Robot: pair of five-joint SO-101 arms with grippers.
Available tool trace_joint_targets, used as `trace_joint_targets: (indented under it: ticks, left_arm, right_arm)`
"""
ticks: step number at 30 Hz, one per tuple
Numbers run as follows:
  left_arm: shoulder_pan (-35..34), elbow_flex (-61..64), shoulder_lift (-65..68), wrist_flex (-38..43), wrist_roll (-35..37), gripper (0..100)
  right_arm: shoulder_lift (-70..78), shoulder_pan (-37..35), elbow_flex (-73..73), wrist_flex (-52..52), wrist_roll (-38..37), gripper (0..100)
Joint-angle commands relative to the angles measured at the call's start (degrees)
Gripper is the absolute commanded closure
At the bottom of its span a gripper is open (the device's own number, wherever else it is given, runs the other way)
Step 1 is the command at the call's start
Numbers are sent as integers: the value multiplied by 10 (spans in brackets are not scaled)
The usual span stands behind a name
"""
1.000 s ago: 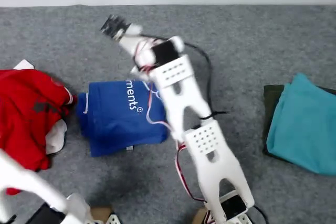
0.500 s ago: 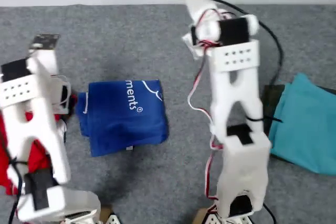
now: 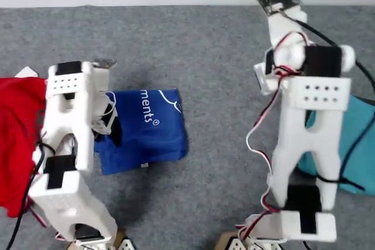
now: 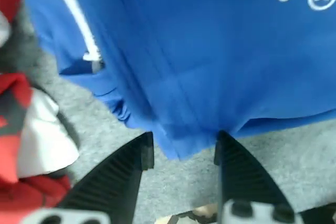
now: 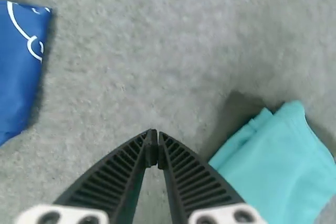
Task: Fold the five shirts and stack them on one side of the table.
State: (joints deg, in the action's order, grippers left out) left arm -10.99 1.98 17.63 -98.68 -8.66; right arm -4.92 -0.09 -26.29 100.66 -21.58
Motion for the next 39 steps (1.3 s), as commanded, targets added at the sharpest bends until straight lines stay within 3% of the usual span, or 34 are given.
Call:
trace_joint_targets:
  ticks: [1, 9, 23, 31, 37, 39]
  left_arm:
    - [3, -21, 12, 21, 12, 829]
    - [5, -20, 9, 5, 4, 997]
    - [40, 143, -162, -16, -47, 996]
    - [35, 211, -162, 40, -48, 994]
    - [33, 198, -167, 45, -33, 852]
    - [34, 175, -168, 32, -25, 844]
  right_arm:
    - [-53, 22, 23, 22, 5, 983]
    - [-80, 25, 56, 22, 5, 983]
    - [-75, 22, 56, 21, 5, 983]
    - [-75, 24, 56, 21, 5, 983]
    - [-75, 24, 56, 21, 5, 983]
    - [-75, 24, 56, 21, 5, 983]
